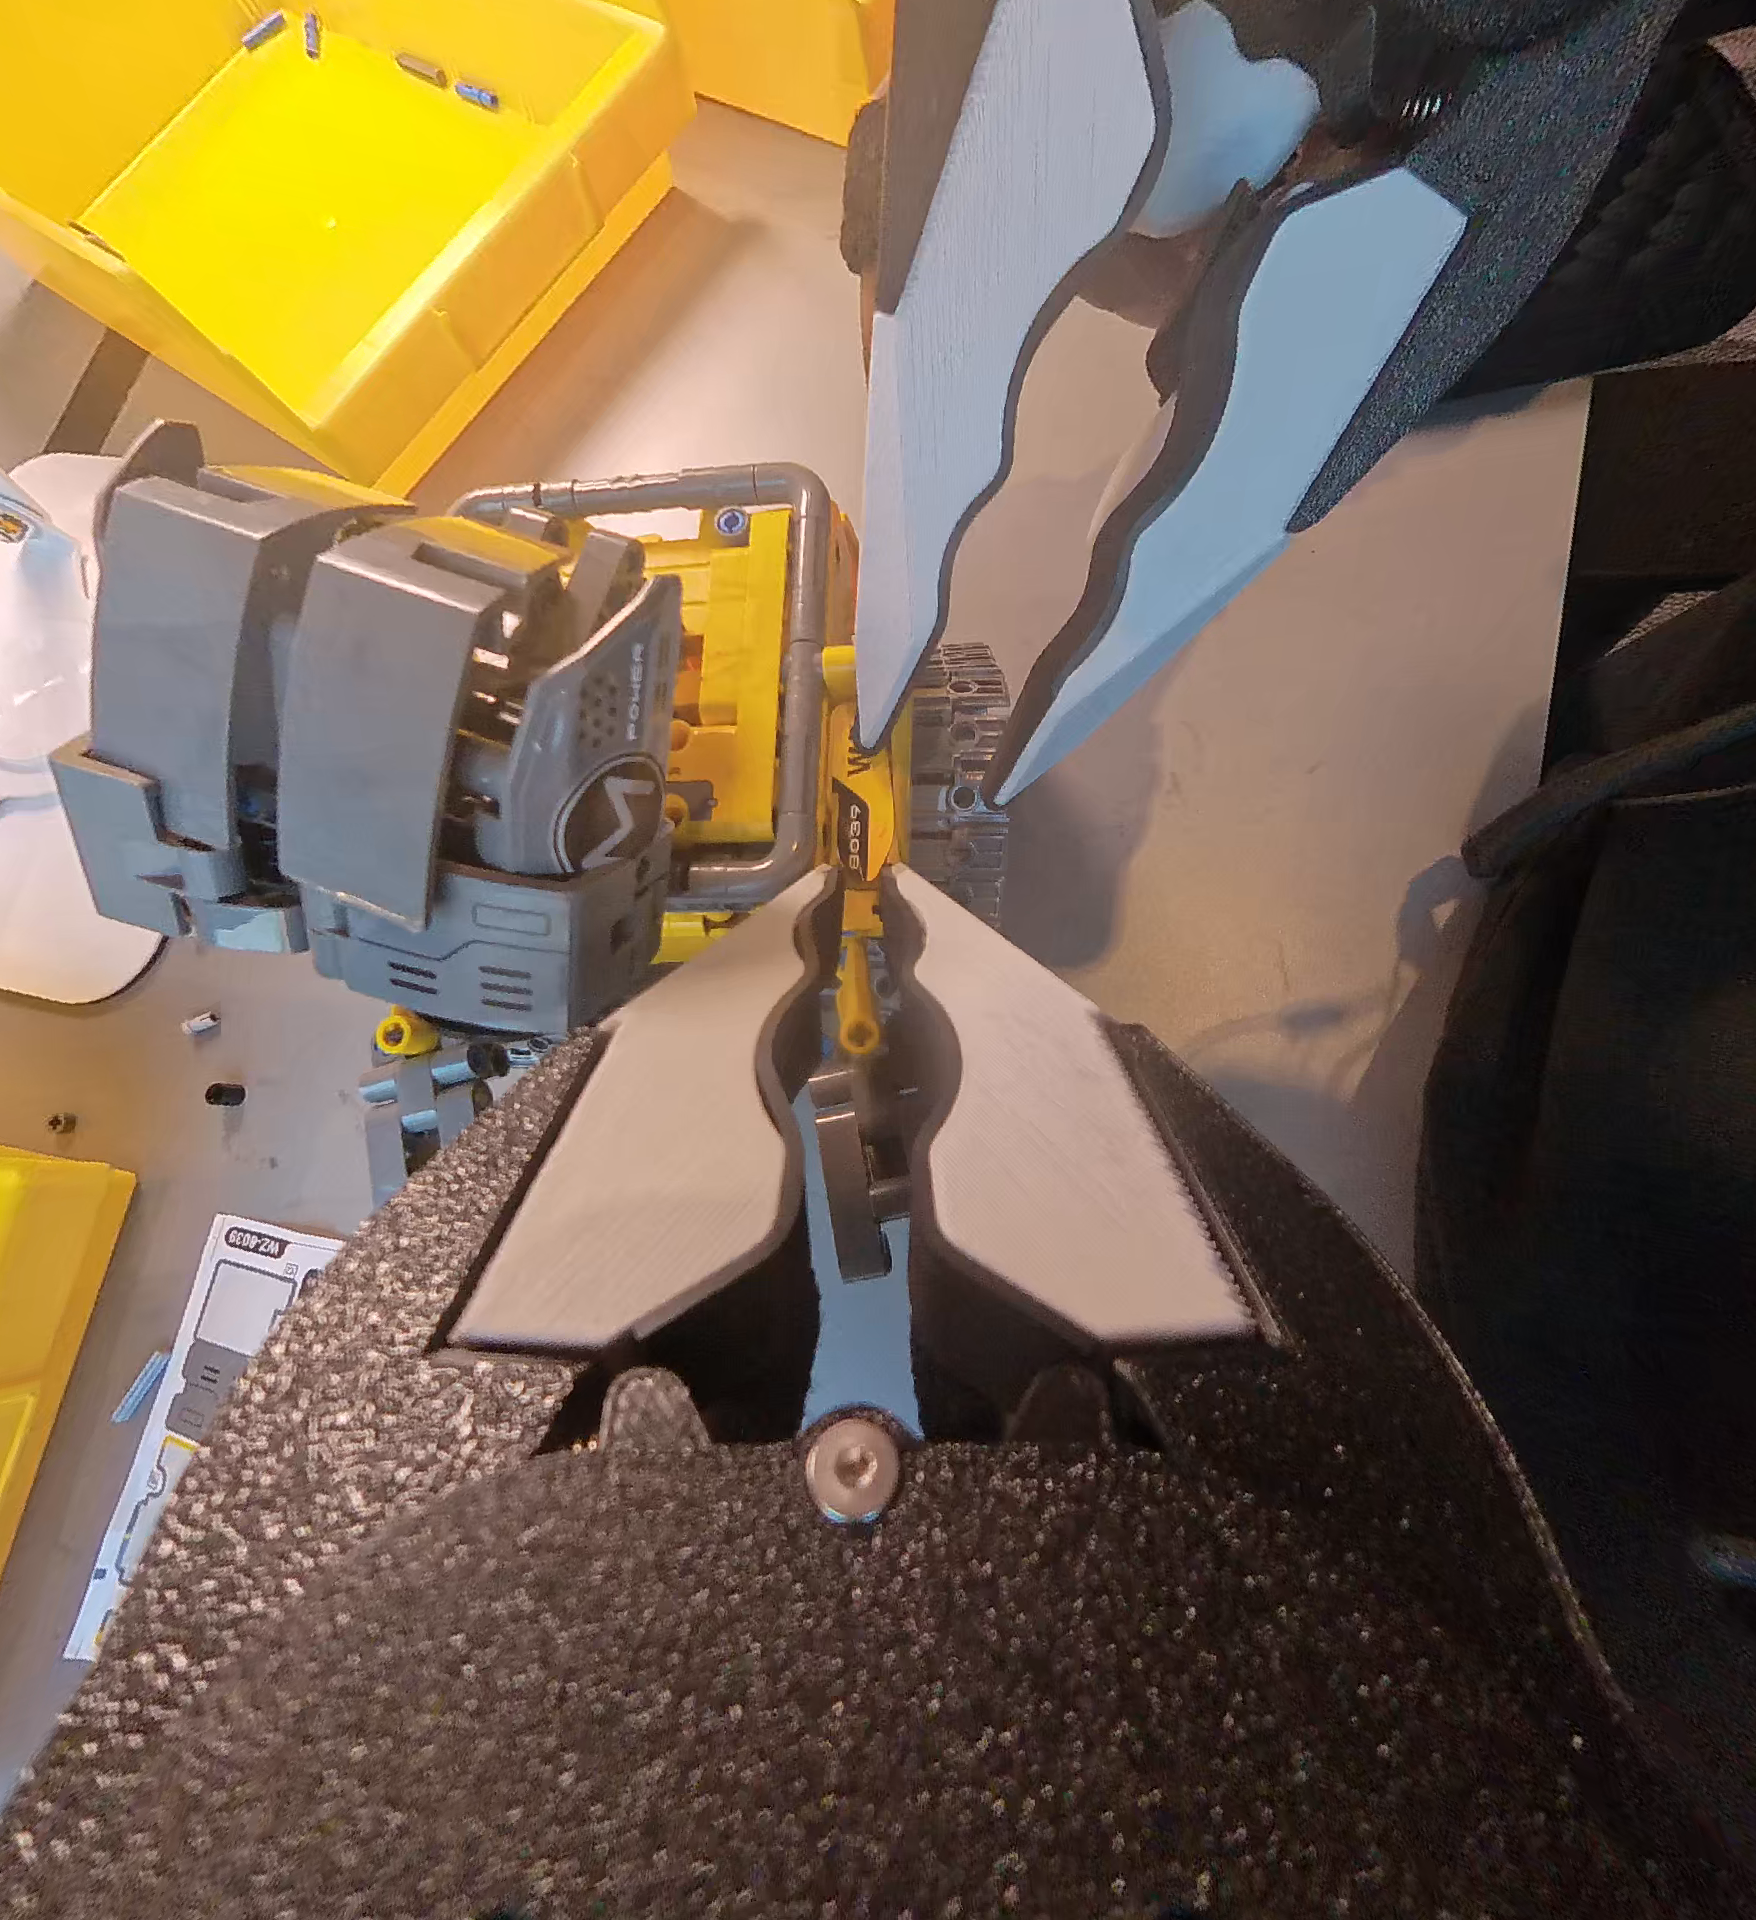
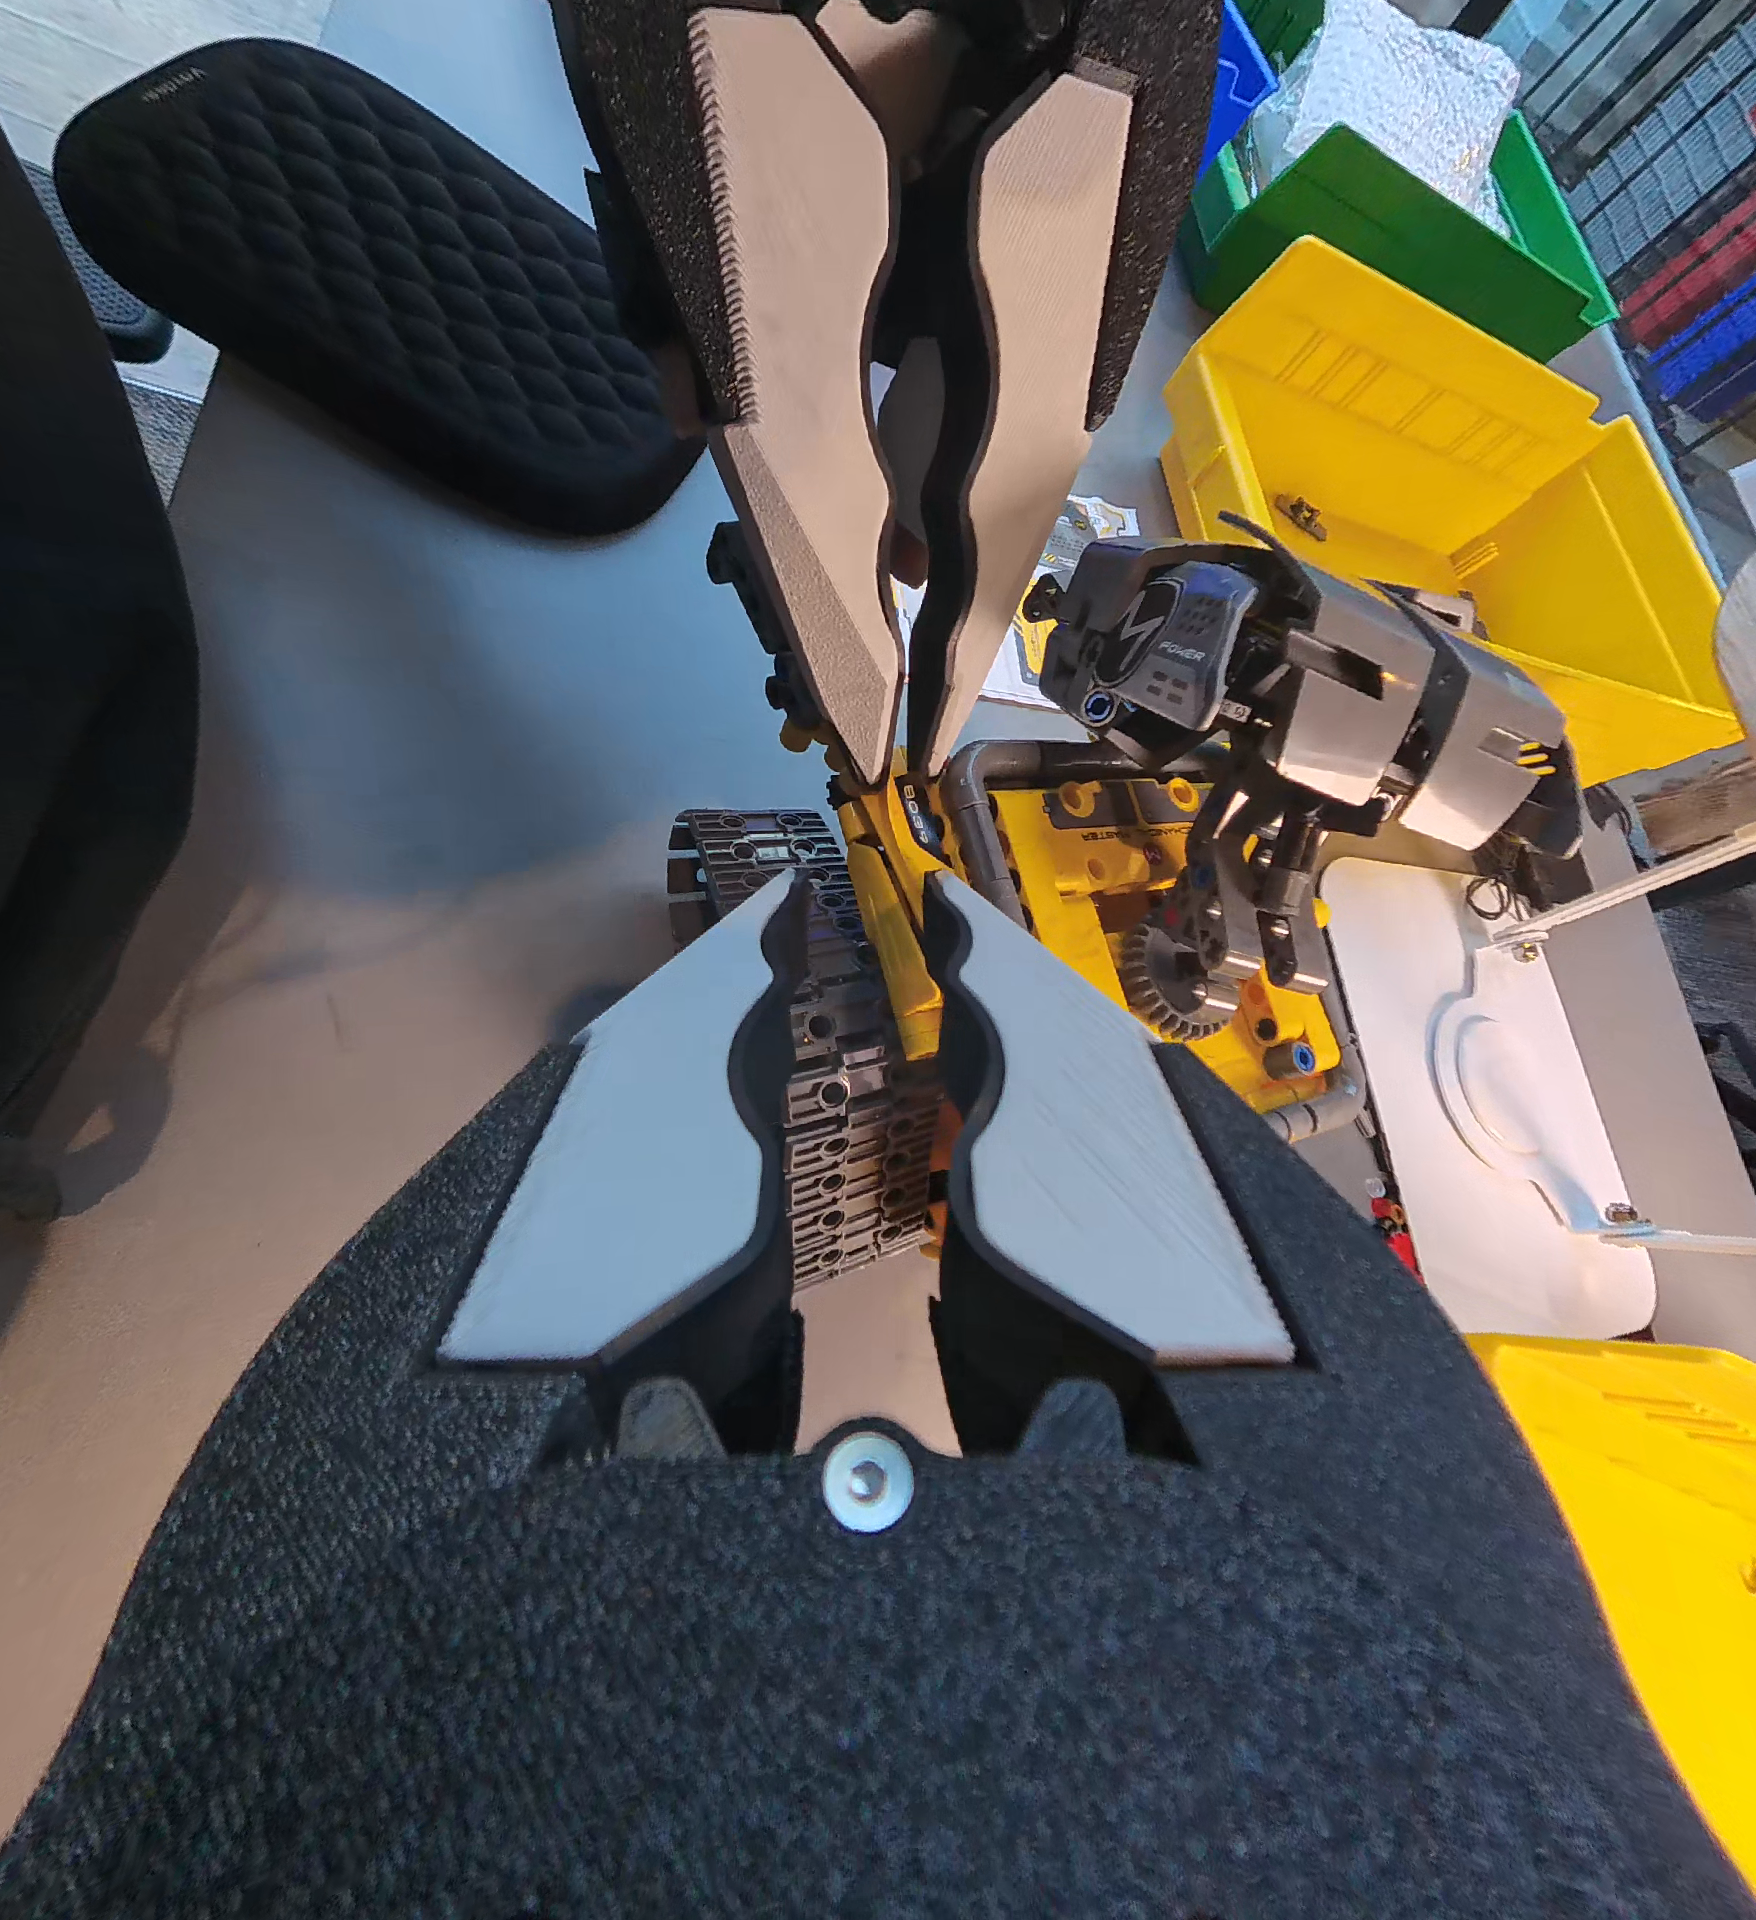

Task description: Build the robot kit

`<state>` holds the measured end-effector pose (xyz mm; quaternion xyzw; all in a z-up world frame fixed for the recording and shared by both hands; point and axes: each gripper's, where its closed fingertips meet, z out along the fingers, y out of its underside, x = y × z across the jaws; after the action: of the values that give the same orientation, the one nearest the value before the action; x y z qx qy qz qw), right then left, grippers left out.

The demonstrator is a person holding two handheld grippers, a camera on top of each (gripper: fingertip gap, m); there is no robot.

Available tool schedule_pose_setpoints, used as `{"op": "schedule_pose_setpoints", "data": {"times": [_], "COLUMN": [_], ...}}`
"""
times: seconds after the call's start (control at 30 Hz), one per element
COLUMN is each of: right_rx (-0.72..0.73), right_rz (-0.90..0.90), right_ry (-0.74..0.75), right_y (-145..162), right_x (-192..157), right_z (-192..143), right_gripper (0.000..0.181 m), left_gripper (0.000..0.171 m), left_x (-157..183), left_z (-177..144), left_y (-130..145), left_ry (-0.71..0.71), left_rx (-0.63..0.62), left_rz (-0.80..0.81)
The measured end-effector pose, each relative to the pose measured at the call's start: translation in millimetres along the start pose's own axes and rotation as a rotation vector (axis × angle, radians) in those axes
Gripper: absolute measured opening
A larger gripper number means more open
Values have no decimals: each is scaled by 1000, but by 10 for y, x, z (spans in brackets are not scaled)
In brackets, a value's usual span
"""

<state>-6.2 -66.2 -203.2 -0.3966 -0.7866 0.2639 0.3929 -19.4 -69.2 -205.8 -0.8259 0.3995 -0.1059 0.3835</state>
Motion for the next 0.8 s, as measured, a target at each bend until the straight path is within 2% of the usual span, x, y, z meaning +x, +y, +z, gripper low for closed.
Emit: {"op": "schedule_pose_setpoints", "data": {"times": [0.8], "right_rx": [-16], "right_rz": [-24], "right_ry": [15], "right_y": [29], "right_x": [10], "right_z": [26], "right_gripper": [21], "left_gripper": [5], "left_x": [-9], "left_z": [2], "left_y": [-4], "left_ry": [-13], "left_rx": [2], "left_rz": [4]}}
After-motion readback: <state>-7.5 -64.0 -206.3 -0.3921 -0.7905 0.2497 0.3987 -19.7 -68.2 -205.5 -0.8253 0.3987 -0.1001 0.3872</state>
